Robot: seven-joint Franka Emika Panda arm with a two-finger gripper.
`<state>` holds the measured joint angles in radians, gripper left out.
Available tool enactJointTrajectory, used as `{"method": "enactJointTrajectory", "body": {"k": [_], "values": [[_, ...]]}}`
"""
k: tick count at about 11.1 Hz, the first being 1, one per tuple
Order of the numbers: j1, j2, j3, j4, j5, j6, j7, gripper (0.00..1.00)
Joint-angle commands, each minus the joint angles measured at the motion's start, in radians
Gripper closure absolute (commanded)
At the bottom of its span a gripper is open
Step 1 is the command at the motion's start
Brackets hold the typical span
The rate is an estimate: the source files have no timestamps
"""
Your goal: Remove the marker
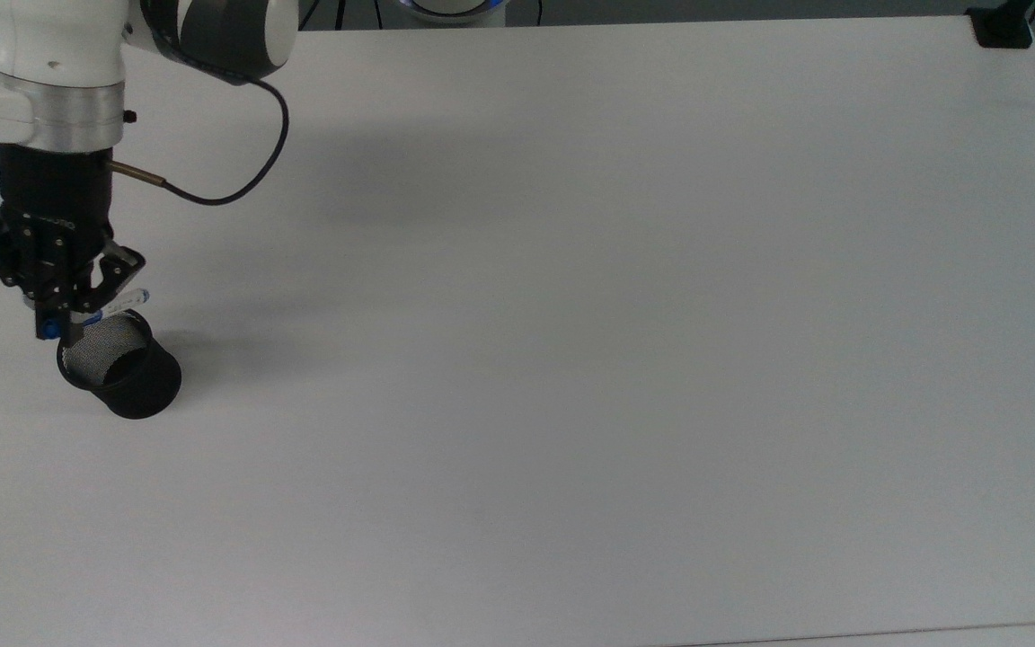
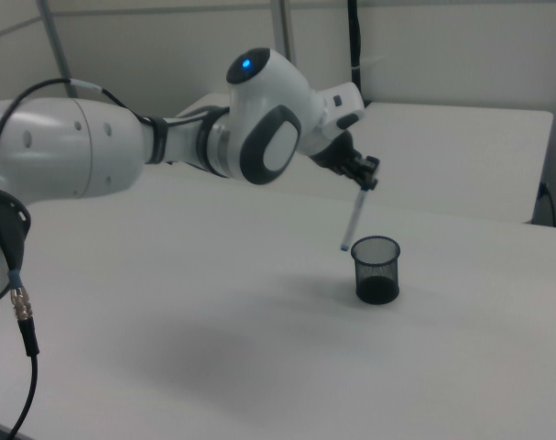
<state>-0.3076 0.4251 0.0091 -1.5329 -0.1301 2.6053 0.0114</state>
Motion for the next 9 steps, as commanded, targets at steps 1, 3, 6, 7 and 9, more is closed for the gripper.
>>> {"method": "enactJointTrajectory", "body": {"k": [1, 3, 6, 7, 9], "values": [[0.004, -0.039, 0.064, -0.010, -0.003, -0.207, -0.114, 0.92], [0.048, -0.016, 0.078, -0.027, -0.011, -0.215, -0.154, 0.91], [0.102, 0.035, 0.077, -0.044, -0.043, -0.217, -0.151, 0.89], [0.114, 0.049, 0.078, -0.064, -0.052, -0.217, -0.149, 0.88], [0.133, 0.087, 0.078, -0.064, -0.051, -0.211, -0.145, 0.86]]}}
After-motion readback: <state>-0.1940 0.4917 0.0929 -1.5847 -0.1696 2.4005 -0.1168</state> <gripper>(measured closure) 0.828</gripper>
